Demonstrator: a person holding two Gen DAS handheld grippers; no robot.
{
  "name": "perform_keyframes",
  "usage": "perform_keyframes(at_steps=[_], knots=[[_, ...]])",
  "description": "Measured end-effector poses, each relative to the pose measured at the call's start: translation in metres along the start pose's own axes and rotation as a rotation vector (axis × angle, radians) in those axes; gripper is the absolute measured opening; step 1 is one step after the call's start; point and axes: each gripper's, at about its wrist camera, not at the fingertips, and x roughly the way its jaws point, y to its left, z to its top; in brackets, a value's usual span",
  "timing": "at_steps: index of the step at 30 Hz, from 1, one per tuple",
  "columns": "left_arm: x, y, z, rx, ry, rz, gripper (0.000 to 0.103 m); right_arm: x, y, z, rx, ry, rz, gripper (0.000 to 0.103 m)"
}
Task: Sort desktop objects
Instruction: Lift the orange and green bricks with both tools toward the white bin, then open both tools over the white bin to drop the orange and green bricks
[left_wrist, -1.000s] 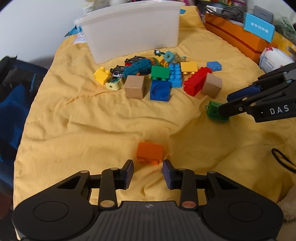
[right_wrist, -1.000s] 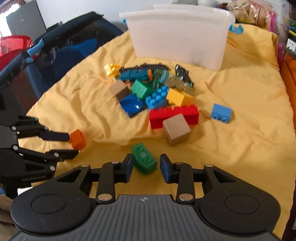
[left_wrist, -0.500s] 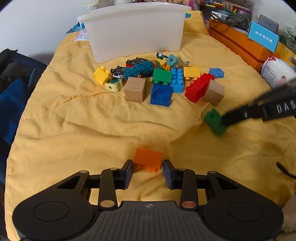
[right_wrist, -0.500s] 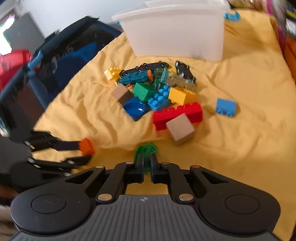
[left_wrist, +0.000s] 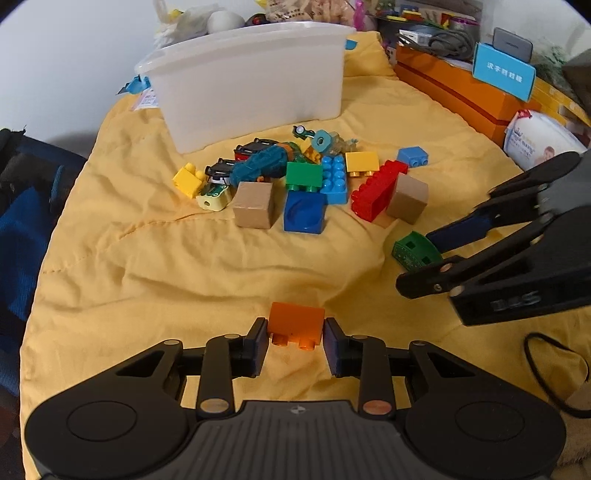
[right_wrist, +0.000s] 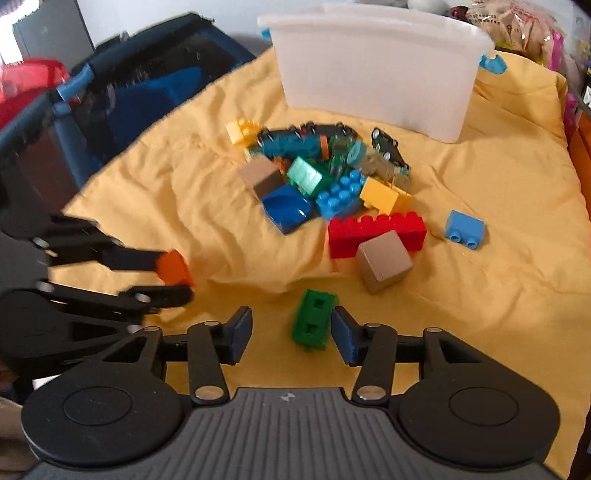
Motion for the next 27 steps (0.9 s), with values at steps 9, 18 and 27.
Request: perform_keyframes(at_steps=[9,18,27], knots=[[-0.008,0.01,0.012,0.015,-0.041,0.028,0.035,-0.008,-0.01,0.003,0.019,-0.038,0.01,0.024],[-0.025,0.042,0.102,-0.002,-0.22,0.046,0.035,-0.043,-0.036,0.076,0.013,-0.239,-0.034,0.024],[-0.011,0.073,0.216,-0.019,-0.339,0.084,0.035,-0.047,-0.076,0.172,0.047,-0.431,-0.172,0.024]])
